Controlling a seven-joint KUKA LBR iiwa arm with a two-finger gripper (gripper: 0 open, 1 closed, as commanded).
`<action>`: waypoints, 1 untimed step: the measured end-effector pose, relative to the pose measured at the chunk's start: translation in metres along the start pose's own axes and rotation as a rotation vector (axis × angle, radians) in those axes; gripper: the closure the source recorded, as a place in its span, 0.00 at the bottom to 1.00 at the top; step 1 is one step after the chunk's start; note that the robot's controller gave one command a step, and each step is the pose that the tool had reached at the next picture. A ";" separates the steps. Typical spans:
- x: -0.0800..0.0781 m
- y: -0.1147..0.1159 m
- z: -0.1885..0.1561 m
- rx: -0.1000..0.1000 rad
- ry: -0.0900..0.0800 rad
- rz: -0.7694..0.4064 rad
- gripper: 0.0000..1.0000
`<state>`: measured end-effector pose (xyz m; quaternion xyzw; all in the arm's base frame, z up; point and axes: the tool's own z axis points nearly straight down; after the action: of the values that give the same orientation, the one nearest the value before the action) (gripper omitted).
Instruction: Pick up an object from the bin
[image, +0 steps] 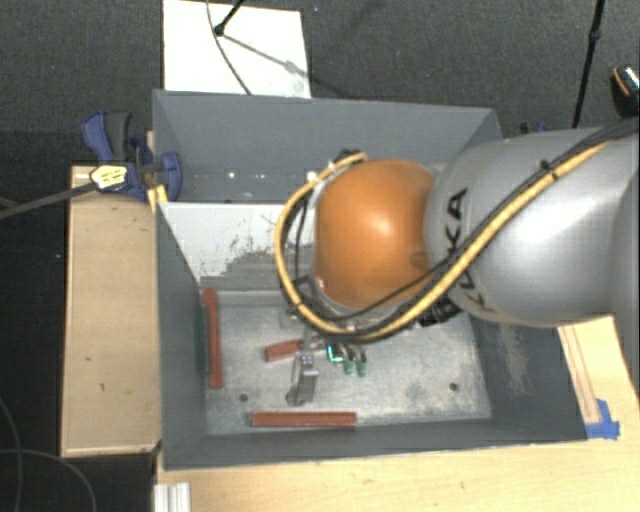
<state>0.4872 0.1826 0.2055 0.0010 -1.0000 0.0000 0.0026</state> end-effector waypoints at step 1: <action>-0.033 -0.068 0.109 0.003 0.000 0.106 0.00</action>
Offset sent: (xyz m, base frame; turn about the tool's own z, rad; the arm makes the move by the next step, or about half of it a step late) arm 0.0329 -0.0648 -0.1056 0.0994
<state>0.5196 0.1142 0.0959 -0.0520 -0.9986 0.0017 0.0026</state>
